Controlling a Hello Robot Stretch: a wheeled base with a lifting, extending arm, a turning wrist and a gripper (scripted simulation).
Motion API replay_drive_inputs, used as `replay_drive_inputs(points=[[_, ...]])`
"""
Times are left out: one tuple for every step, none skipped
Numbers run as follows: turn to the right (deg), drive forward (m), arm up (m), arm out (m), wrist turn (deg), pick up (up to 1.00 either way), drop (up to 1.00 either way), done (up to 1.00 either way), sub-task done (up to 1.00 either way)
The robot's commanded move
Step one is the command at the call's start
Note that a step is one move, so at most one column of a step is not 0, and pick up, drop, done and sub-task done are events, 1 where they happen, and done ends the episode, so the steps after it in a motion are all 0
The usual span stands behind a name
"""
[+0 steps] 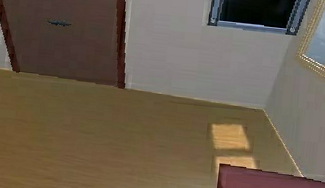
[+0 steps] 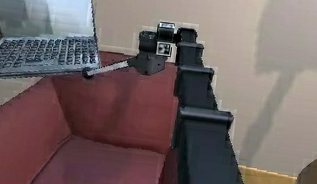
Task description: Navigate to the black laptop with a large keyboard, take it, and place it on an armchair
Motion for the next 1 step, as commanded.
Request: replay_drive_inputs(points=[[0.0,0.0,-0.3,0.0,0.0,0.0,0.0,0.0,0.0]])
